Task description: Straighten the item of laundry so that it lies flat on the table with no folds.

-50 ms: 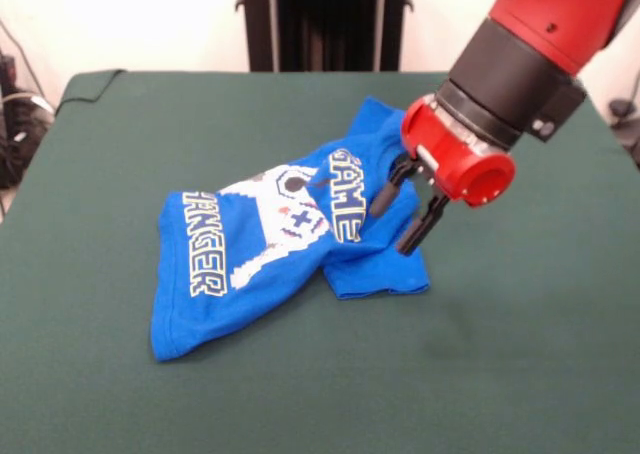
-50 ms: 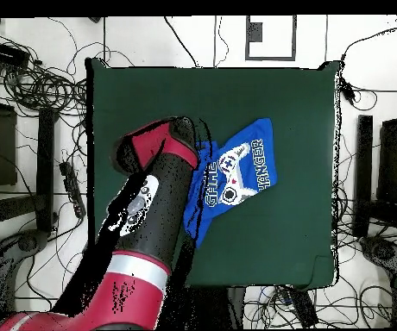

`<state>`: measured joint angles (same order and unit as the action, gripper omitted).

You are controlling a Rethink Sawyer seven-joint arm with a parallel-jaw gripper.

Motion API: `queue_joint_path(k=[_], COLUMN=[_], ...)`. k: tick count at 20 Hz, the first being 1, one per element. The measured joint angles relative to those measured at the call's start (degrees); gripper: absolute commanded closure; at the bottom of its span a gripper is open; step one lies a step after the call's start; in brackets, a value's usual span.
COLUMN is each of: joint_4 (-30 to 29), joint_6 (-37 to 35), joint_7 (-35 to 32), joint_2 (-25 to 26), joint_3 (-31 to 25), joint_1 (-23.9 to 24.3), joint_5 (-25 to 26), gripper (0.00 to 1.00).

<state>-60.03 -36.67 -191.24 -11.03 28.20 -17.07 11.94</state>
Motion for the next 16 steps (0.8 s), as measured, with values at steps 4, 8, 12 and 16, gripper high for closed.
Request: queue_joint_path(k=[4, 8, 12, 16], joint_4=[1.1, 1.7, 2.0, 2.1], joint_6=[0.0, 0.0, 0.0, 0.2], joint_7=[0.0, 0.0, 0.0, 0.0], joint_2=[1.7, 3.8, 5.8, 8.1], joint_3=[0.0, 0.0, 0.0, 0.0], joint_1=[0.4, 0.3, 0.3, 0.3], joint_5=[-0.2, -0.3, -0.6, -0.9], gripper=[0.00, 0.00, 0.00, 0.00])
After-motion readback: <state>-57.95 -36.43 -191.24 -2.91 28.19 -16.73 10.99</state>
